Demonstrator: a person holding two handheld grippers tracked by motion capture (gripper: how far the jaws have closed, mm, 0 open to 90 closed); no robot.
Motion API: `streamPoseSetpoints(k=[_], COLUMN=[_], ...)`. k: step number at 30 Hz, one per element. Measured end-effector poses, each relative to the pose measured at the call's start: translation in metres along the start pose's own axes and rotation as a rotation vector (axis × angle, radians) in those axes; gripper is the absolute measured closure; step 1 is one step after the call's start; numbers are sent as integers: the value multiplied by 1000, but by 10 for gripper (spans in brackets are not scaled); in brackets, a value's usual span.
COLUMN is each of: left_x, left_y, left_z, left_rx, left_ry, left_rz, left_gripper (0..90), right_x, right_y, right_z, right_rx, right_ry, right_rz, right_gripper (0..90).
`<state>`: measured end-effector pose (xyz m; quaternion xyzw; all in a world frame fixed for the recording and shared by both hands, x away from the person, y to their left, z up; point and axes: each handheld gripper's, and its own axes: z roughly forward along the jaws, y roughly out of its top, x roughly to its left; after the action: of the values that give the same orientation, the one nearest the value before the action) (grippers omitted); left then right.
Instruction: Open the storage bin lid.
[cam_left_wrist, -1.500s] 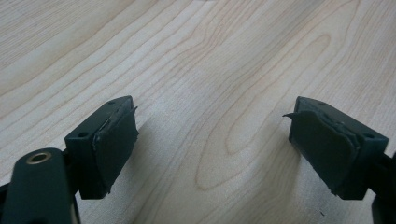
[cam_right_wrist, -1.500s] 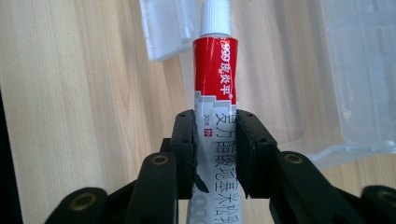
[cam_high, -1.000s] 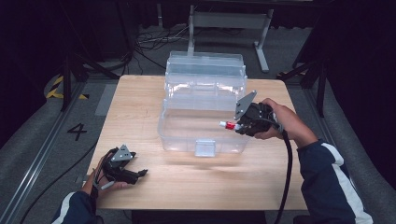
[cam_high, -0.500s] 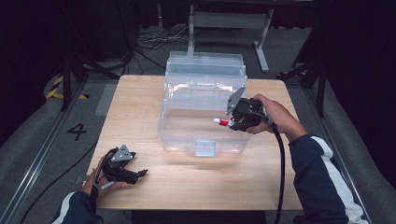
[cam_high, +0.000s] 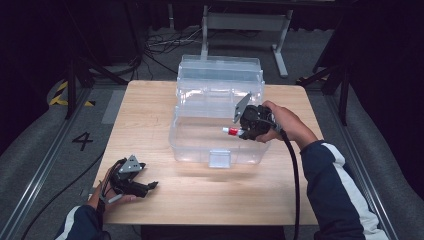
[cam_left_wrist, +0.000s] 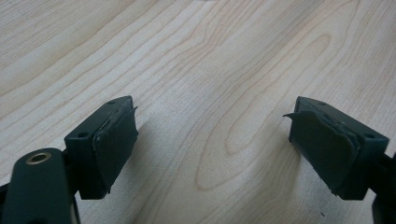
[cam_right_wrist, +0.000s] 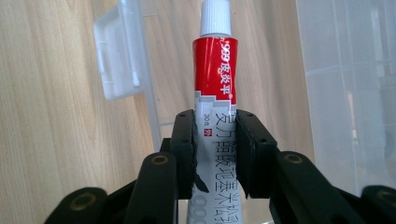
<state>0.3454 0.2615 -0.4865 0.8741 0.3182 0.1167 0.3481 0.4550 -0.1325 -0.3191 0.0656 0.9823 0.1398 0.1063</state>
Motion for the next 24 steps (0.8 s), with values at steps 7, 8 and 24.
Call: streamPoseSetpoints(k=[7, 8, 24], left_x=[0, 0, 0], left_y=[0, 0, 0], left_z=[0, 0, 0], left_rx=[-1, 0, 0], left_ry=[2, 1, 1], left_rz=[1, 1, -1], left_gripper=[154, 154, 154], right_x=[-5, -5, -11], right_y=[1, 1, -9], right_z=[12, 15, 46], right_rx=[1, 8, 62], right_ry=[9, 16, 44], right_rz=[13, 13, 14], right_gripper=[709, 709, 709])
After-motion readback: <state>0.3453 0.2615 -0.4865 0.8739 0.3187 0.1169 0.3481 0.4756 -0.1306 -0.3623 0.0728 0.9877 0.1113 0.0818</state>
